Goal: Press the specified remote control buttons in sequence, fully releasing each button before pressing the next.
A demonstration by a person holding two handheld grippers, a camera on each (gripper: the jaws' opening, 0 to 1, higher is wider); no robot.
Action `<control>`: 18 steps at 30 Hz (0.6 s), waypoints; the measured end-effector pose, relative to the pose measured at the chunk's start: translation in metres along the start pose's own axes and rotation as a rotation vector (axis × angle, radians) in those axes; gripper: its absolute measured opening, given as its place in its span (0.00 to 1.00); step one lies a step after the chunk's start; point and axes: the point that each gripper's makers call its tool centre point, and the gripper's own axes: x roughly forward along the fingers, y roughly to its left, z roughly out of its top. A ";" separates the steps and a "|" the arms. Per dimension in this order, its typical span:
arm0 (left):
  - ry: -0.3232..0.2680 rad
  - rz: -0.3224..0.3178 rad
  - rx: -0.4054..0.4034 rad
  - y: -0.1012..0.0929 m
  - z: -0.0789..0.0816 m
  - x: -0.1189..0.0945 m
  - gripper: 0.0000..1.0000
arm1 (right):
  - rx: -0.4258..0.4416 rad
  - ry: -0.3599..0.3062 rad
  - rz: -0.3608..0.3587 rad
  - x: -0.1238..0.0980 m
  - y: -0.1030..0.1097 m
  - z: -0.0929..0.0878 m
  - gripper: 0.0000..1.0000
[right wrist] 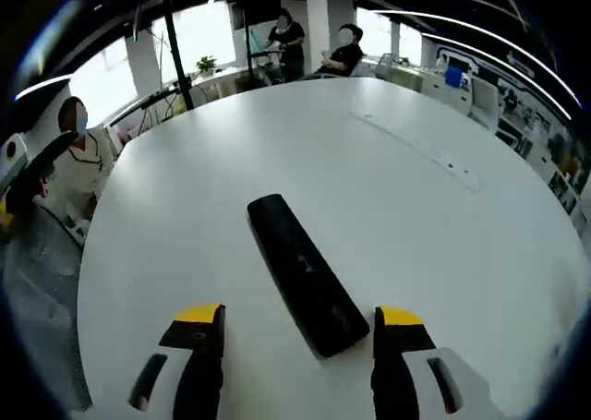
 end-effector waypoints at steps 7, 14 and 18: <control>0.003 -0.013 -0.005 -0.003 0.000 0.000 1.00 | 0.085 -0.155 -0.070 -0.025 0.016 -0.007 0.80; 0.016 -0.026 0.002 -0.006 -0.003 0.000 1.00 | 0.092 -0.247 -0.112 -0.051 0.040 -0.011 0.84; 0.006 -0.031 0.003 -0.007 -0.002 -0.001 1.00 | 0.106 -0.283 -0.134 -0.069 0.055 -0.015 0.84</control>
